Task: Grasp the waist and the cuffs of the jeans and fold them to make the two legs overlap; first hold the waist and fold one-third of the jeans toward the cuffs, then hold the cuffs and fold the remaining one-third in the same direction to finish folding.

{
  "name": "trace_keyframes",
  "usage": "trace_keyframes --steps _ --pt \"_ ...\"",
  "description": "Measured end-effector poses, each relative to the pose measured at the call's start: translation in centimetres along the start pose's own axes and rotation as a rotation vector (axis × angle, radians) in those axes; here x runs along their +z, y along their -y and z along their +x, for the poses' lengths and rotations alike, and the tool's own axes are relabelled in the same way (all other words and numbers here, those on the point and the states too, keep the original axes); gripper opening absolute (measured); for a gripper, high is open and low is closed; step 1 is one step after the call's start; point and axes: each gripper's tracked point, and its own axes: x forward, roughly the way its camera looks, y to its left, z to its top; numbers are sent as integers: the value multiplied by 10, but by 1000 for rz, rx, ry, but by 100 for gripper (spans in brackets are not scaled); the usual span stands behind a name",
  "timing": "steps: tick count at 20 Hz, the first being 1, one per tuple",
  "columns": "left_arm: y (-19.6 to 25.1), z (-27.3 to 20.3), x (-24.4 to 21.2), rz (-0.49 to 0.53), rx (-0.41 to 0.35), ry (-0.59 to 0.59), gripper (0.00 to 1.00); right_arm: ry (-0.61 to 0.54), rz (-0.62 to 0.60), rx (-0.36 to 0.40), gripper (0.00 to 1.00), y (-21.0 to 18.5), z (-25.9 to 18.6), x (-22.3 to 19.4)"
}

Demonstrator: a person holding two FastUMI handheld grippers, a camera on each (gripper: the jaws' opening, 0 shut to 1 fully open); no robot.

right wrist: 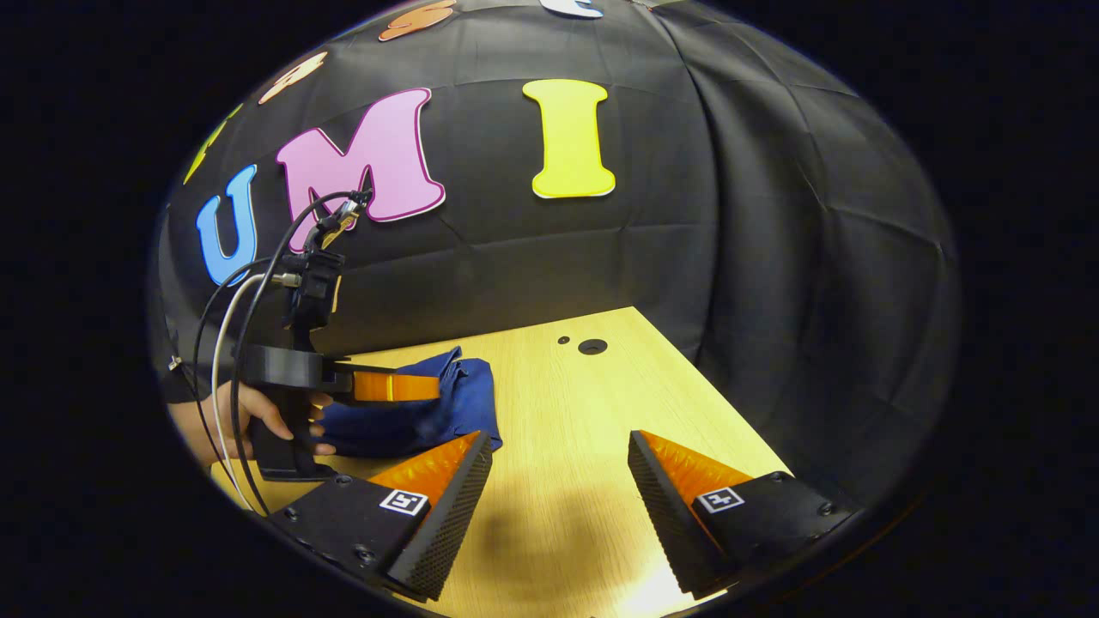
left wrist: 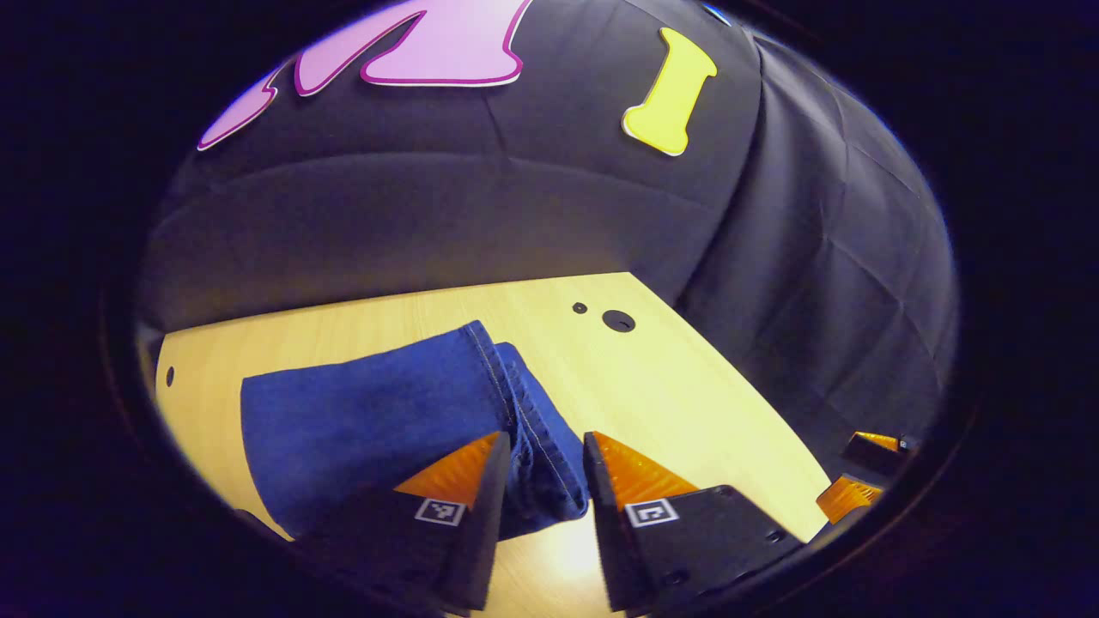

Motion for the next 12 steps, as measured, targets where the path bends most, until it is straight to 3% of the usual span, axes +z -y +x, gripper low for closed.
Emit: trace_keyframes --steps 1,2,3,4,8,12 --pt "7 -3 1 4 -17 11 61 0 5 0 97 0 -5 1" --pt "9 -9 4 13 -22 26 81 9 7 -5 97 -2 -10 2" --pt "10 -17 9 20 -13 51 80 29 6 -3 97 -5 -17 8" --pt "7 -28 15 22 3 82 95 47 -1 6 97 -11 -24 14" --pt "-6 -104 38 15 69 236 98 102 -34 45 97 -34 -52 35" --pt "-15 -212 52 80 109 390 97 197 -90 81 97 -58 -86 77"
